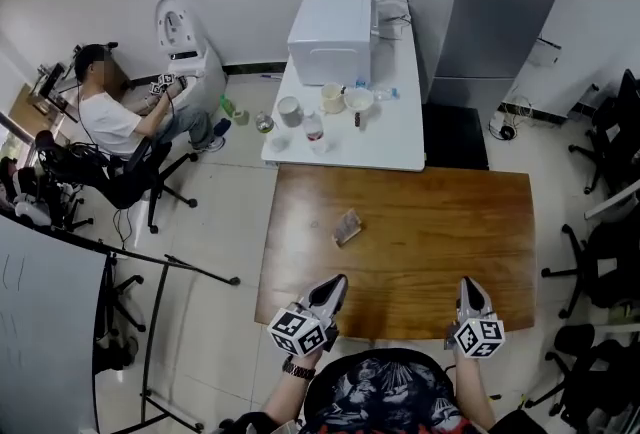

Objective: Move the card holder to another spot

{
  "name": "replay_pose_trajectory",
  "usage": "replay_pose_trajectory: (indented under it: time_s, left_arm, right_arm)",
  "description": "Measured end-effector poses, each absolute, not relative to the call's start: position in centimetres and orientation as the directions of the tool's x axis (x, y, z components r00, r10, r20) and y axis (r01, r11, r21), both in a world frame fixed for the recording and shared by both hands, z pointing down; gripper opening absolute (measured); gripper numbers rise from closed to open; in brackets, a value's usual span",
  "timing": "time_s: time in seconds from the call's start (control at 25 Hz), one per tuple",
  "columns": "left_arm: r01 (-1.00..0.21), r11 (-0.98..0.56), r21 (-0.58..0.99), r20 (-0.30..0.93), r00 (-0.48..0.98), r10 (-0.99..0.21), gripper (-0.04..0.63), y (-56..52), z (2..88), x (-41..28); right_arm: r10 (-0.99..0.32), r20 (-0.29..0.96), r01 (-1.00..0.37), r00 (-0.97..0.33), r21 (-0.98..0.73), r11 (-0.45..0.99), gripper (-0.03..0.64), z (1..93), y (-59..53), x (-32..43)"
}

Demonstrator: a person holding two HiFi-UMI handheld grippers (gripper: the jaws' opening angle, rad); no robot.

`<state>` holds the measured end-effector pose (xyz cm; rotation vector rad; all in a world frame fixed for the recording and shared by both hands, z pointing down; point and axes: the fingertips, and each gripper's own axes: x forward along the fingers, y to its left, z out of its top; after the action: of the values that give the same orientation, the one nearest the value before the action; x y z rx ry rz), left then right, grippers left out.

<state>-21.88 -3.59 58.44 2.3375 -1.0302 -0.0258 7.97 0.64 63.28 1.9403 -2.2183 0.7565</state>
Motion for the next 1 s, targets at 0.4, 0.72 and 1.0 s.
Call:
replay_pose_trajectory:
  time_s: [0.4, 0.72, 1.0]
  left_arm:
    - [-0.562, -0.675, 0.479, 0.158, 0.811, -0.563, 0.008, -4.4, 55.8, -11.6]
    - [-0.614, -0.624, 0.483, 0.176, 0.767, -0.617, 0.008, -2.9, 56.4, -11.4]
    - [-0.625, -0.609, 0.487, 0.187, 0.756, -0.627, 0.008, -2.6, 56.9, -10.8]
  right_arm:
    - [-0.961, 0.262, -0.969, -0.092, -0.246, 0.026, 0.0, 57.1, 0.1, 14.0]
    - [-0.954, 0.274, -0.974, -0.12, -0.217, 0.06, 0.0, 57.0, -0.6, 15.3]
    - [-0.957, 0.259, -0.976, -0.133, -0.205, 0.081, 0.0, 56.1, -1.5, 15.9]
